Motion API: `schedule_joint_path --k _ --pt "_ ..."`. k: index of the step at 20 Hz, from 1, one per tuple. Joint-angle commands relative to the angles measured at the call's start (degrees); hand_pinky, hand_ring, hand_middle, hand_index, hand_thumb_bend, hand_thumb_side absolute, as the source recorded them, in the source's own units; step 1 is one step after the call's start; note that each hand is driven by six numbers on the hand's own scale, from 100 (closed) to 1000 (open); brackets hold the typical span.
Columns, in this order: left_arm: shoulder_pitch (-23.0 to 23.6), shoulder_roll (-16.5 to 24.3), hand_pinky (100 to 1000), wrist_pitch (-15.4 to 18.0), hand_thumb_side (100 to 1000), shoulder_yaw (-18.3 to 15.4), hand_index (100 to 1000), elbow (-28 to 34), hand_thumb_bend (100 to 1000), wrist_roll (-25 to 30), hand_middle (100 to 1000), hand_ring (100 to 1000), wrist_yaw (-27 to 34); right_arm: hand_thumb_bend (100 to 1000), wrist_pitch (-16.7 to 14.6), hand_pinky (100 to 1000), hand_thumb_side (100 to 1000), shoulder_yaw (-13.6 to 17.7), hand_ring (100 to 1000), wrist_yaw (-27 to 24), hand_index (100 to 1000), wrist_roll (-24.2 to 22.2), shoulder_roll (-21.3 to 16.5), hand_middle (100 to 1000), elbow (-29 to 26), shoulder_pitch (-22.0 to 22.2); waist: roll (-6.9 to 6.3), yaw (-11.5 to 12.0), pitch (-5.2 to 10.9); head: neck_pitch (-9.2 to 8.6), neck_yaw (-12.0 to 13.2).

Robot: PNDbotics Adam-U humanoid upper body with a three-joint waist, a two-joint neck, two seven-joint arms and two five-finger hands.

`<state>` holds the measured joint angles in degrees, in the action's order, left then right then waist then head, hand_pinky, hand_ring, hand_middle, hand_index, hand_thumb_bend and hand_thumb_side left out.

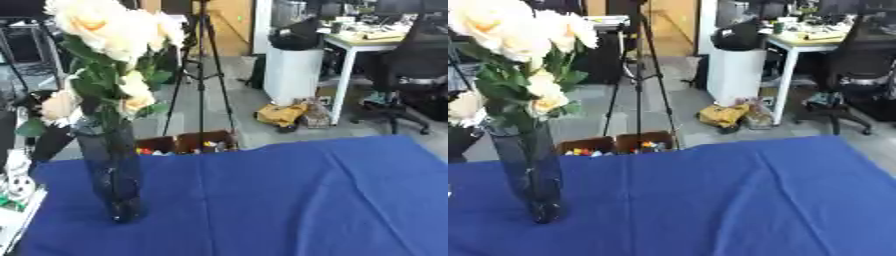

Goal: Arrange flowers into the vase.

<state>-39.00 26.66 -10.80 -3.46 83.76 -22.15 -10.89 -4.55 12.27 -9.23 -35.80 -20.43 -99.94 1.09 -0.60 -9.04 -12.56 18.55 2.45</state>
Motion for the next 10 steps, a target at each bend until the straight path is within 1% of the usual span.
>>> schedule_joint_path --k 1,4,7,10 --pt "-0.4 0.9 577 -0.2 727 -0.8 745 2.3 890 -1.2 581 560 1.1 160 -0.3 993 495 0.4 1000 -0.2 1000 0.0 -0.8 591 -0.6 0.0 0.7 0.0 1.25 -0.33 -0.1" --pt "-0.1 0.8 576 -0.4 738 -0.9 743 2.4 878 -1.4 578 557 1.3 157 -0.3 994 496 0.4 1000 -0.2 1000 0.0 -0.8 591 -0.6 0.0 0.8 0.1 1.23 -0.34 -0.1" --pt "1.6 0.2 575 -0.4 740 -1.9 743 3.2 878 -2.5 578 557 2.4 157 -0.4 994 496 0.4 1000 -0.2 1000 0.0 -0.7 591 -0.6 0.1 1.18 0.4 1.2 -0.28 -0.2" --pt "2.0 0.2 575 -0.4 740 -2.0 743 3.6 878 -2.9 578 557 3.0 157 -0.5 994 496 0.4 1000 -0.2 1000 0.0 -0.6 591 -0.6 0.2 1.23 0.4 1.2 -0.26 -0.2"
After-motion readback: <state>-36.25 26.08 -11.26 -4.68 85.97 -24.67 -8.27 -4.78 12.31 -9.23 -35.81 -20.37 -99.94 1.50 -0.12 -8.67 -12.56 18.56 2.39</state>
